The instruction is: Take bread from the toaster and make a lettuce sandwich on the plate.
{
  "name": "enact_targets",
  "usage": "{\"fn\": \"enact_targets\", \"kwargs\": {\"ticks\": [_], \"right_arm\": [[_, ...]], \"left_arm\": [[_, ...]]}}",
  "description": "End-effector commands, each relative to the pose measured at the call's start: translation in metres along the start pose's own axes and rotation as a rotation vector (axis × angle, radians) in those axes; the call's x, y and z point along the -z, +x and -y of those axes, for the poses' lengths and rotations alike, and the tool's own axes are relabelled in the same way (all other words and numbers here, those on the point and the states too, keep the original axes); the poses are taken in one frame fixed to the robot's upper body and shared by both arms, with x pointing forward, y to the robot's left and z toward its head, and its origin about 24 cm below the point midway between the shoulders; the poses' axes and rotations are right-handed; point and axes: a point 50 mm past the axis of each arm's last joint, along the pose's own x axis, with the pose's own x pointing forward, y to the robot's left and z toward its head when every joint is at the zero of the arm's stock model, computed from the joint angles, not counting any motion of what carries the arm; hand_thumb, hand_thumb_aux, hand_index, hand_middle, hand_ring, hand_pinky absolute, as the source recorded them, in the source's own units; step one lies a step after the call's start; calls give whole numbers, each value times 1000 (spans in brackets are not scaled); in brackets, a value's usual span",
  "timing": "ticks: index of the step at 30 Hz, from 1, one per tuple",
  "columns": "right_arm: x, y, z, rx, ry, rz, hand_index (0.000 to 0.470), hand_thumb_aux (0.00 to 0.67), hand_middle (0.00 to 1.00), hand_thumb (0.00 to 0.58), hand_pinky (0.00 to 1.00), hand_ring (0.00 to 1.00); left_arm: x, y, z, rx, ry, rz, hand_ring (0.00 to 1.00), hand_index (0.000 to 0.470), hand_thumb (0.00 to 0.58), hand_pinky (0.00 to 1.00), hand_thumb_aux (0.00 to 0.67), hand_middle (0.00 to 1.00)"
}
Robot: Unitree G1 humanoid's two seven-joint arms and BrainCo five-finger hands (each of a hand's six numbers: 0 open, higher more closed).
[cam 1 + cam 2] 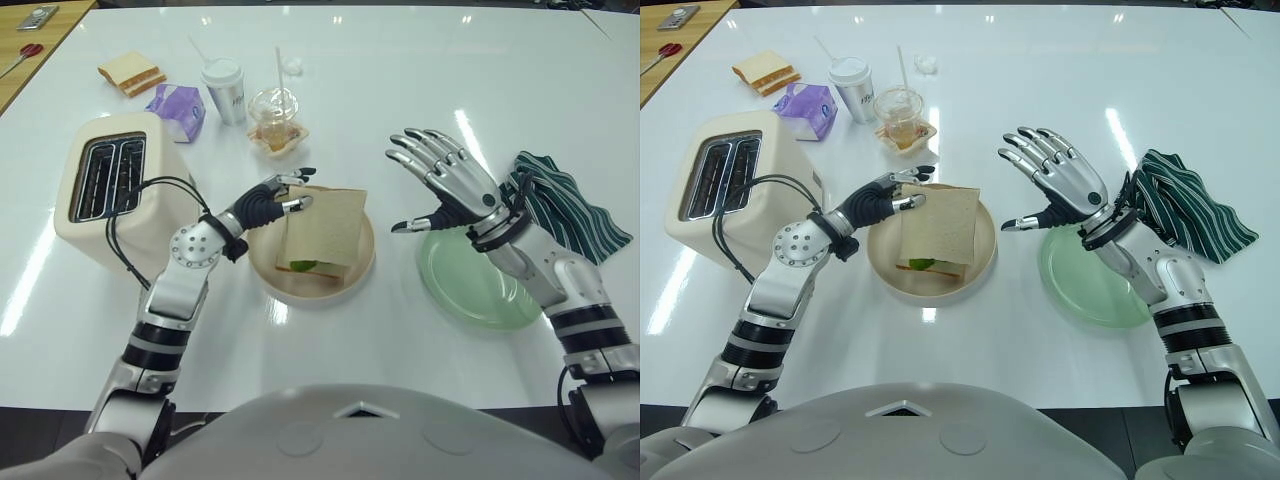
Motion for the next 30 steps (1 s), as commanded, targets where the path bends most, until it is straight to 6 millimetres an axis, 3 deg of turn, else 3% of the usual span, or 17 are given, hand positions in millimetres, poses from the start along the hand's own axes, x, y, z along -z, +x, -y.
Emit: {"fn": "enact_targets", "kwargs": {"ticks": [1, 18, 19, 21, 22, 23, 30], "right_arm": [[-2, 1, -1, 5, 16, 3, 0, 0, 0, 0, 0, 0], [-6, 0, -6, 0, 34, 15, 0, 0, 0, 0, 0, 0], [-6, -1, -6, -1, 35, 15, 0, 0, 0, 0, 0, 0], [-6, -1, -7, -1, 37, 15, 0, 0, 0, 0, 0, 0], [-6, -1, -7, -2, 38, 16, 0, 0, 0, 0, 0, 0], [-6, -1, -7, -3, 39, 16, 0, 0, 0, 0, 0, 0], [-6, -2, -8, -1, 42, 14, 0, 0, 0, 0, 0, 0]], "left_arm": [[5, -2, -3, 0, -10, -26, 0, 470, 580, 0, 670, 0], [32, 8, -8, -33, 48, -136, 0, 470, 580, 0, 670, 0], [32, 9, -7, -31, 52, -134, 0, 405, 569, 0, 578, 0], [32, 11, -5, -27, 55, -123, 0, 284, 489, 0, 405, 0], [32, 11, -4, -29, 57, -121, 0, 90, 201, 0, 129, 0], [32, 11, -2, -28, 56, -121, 0, 0, 0, 0, 0, 0], [33, 14, 0, -40, 56, -118, 0, 0, 0, 0, 0, 0]]}}
